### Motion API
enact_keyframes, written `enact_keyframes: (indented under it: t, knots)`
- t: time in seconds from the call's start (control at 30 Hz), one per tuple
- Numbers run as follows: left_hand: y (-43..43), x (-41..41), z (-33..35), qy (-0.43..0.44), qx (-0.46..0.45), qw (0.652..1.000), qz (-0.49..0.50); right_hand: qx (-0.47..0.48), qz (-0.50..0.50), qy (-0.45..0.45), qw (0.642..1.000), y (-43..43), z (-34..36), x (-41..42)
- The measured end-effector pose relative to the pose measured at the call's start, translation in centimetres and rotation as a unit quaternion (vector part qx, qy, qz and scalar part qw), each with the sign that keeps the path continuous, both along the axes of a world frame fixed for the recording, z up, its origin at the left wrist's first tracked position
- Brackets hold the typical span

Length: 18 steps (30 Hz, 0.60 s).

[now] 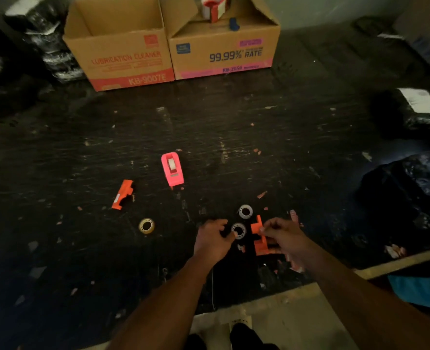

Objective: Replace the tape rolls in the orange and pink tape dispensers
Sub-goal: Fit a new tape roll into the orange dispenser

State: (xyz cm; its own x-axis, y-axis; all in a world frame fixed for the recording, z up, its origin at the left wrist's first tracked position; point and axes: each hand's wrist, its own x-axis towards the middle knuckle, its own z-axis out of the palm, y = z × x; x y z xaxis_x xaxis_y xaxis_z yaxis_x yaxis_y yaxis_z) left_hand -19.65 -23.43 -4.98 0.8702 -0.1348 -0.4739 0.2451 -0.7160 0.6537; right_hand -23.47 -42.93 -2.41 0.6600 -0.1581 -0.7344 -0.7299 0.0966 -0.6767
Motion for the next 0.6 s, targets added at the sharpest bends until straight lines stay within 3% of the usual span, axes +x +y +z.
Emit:
enact_keyframes:
  t: [0.33,0.6]
  knots:
    - [-2.0,-1.5,-0.9,-0.07,0.089,0.993,-0.025,-0.004,0.034,0.009,0.999,-2.1,-1.0,0.1]
    - [-2.3,-1.9,-0.8,-0.116,0.089,0.989,0.013,0.0,0.038,-0.001,0.999,-2.1,-1.1,-0.2]
